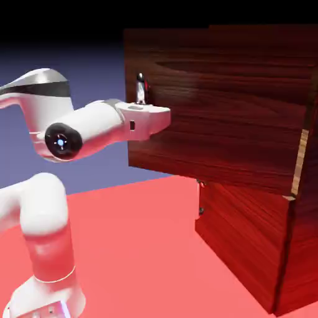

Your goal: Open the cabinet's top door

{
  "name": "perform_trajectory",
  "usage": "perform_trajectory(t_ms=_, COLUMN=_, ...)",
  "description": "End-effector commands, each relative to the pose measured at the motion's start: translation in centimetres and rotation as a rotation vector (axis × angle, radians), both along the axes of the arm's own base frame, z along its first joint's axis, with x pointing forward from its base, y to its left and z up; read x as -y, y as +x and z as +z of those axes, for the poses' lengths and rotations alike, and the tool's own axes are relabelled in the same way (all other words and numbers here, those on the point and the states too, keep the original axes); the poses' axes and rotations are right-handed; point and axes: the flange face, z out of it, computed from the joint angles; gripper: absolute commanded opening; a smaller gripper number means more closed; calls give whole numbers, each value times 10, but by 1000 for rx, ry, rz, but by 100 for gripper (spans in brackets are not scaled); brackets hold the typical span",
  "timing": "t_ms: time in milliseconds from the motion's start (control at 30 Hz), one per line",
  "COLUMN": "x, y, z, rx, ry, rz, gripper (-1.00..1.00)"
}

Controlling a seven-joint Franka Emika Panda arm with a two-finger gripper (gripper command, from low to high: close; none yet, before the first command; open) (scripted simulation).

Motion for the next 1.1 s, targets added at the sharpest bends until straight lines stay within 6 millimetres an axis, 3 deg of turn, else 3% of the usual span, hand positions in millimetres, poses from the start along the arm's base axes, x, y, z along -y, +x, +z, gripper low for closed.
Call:
perform_trajectory(t_ms=0, x=7, y=-3, z=0, rx=0, ry=-1, rz=19, gripper=-100)
perform_trajectory(t_ms=167, x=50, y=-18, z=0, rx=0, ry=-1, rz=134, gripper=-100)
perform_trajectory(t_ms=367, x=116, y=-32, z=0, rx=0, ry=-1, rz=303, gripper=-100)
perform_trajectory(t_ms=700, x=213, y=-31, z=0, rx=0, ry=-1, rz=549, gripper=-100)
perform_trajectory(t_ms=833, x=220, y=-30, z=0, rx=-1, ry=-2, rz=567, gripper=-100)
perform_trajectory(t_ms=1067, x=274, y=-18, z=0, rx=0, ry=-1, rz=706, gripper=-100)
